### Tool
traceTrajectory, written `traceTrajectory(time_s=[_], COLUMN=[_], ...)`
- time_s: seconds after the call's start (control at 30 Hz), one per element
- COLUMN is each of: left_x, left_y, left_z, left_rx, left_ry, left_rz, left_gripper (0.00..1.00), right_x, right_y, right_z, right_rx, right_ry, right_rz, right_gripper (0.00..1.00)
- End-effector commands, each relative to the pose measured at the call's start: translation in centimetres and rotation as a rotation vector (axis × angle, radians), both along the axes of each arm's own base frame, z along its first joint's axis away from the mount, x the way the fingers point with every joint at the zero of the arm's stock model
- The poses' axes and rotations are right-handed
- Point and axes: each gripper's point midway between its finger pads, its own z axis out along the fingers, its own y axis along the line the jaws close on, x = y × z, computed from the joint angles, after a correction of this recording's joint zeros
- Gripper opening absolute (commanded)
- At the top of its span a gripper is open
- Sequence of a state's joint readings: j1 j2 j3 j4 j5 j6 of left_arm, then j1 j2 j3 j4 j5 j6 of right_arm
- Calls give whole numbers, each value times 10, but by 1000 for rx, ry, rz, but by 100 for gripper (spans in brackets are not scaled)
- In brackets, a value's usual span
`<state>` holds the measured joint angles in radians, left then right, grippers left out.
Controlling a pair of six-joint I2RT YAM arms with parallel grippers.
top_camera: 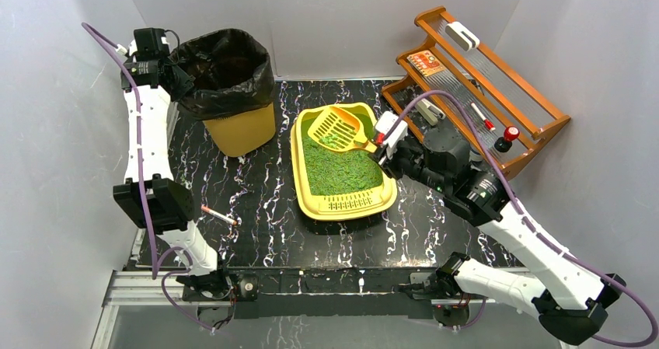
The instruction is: Clean the litter box
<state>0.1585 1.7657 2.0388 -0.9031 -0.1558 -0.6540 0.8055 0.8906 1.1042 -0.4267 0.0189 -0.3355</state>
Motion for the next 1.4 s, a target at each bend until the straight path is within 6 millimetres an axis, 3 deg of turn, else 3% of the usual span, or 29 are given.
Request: traceTrajectory(time_s=[0.0, 0.23, 0.4, 0.57, 0.73, 0.87, 1.0, 1.23, 1.37], left_x=[-31, -68, -94, -106, -114, -115, -116, -120, -123], left_y=[-3, -18, -34, -55, -59, -62, -65, -50, -29], left_z=[56, 52, 41, 43, 40, 43, 42, 51, 64], left_rx=[49, 54, 25, -36, -33, -36, -53, -17, 40], left_ry=[-106, -84, -77, -119, -125, -144, -148, -167, -227], left_rz=[-35, -119, -196, -272, -297, -313, -313, -217, -79], left_gripper=[0, 0, 0, 0, 1, 22, 49, 69, 79], right_x=[2, 8, 21, 38, 60, 76, 97, 127, 126], right_y=[7, 19, 31, 47, 68, 87, 104, 134, 153], right_z=[41, 50, 77, 98, 114, 123, 123, 131, 134], right_rx=[71, 38, 26, 2, -52, -95, -163, -295, -413], right_ry=[-44, -61, -126, -196, -314, -421, -512, -706, -894], right_rz=[10, 55, 68, 90, 126, 168, 188, 237, 312], right_gripper=[0, 0, 0, 0, 0, 0, 0, 0, 0])
